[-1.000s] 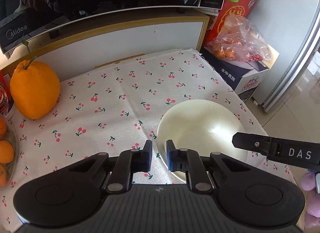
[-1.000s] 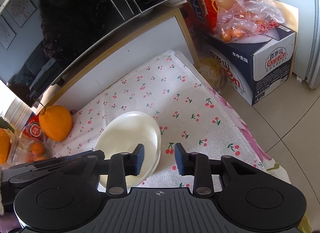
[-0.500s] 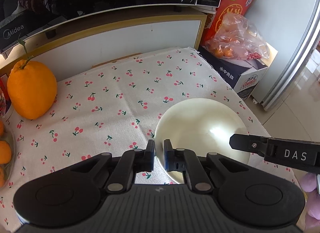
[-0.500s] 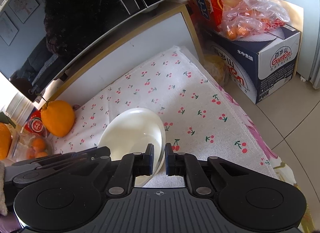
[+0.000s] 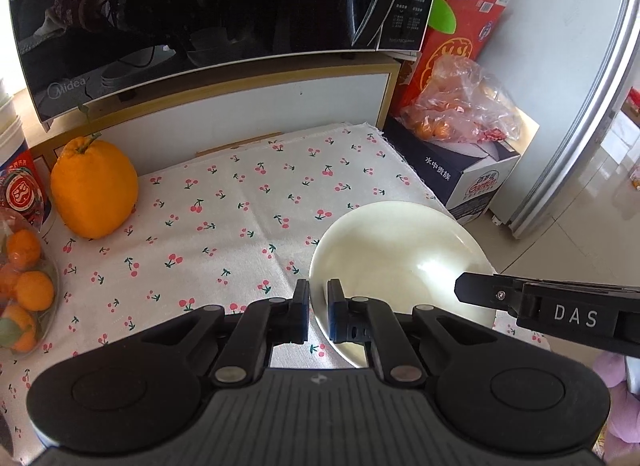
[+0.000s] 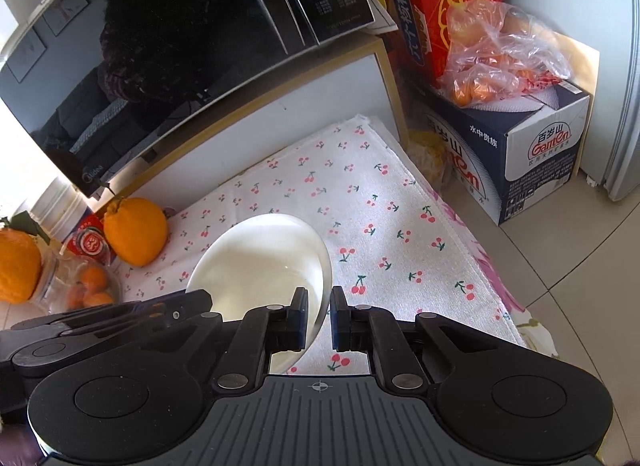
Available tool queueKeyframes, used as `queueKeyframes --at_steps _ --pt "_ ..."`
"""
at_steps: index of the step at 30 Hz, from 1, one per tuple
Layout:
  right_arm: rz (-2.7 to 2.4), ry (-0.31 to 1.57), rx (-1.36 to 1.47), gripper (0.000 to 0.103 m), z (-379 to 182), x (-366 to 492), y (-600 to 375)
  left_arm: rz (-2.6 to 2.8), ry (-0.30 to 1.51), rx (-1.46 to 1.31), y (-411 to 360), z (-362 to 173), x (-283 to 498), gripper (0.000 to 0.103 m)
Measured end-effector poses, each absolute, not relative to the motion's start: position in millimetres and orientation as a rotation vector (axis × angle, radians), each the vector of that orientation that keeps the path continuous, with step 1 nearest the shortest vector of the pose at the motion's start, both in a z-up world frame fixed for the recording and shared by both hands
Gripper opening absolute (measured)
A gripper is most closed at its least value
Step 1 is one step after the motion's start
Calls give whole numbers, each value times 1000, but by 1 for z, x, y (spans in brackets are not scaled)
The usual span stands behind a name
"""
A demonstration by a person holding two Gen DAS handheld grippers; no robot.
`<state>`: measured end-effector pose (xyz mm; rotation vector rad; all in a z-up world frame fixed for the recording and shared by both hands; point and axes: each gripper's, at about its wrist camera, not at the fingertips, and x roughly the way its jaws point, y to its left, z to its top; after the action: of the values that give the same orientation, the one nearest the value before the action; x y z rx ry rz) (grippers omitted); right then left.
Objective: Organize plates and bowls
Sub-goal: 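Lift the cream-white bowl with both grippers and carry it toward the nested bowls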
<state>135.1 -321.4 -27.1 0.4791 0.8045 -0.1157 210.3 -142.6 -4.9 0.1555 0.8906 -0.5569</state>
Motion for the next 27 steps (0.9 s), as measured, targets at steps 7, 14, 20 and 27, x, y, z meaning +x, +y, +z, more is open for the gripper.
queueKeyframes --at_steps 7,14,20,27 --pt "-118 797 470 11 -10 110 -314 -560 861 135 -134 12 182 8" --pt "-121 792 465 11 3 78 -307 -563 870 60 -119 19 152 8" --pt "-131 782 463 12 6 52 -303 -571 854 21 -113 24 126 8" --pt "-143 765 438 13 8 23 -304 -601 838 31 -114 25 102 8"
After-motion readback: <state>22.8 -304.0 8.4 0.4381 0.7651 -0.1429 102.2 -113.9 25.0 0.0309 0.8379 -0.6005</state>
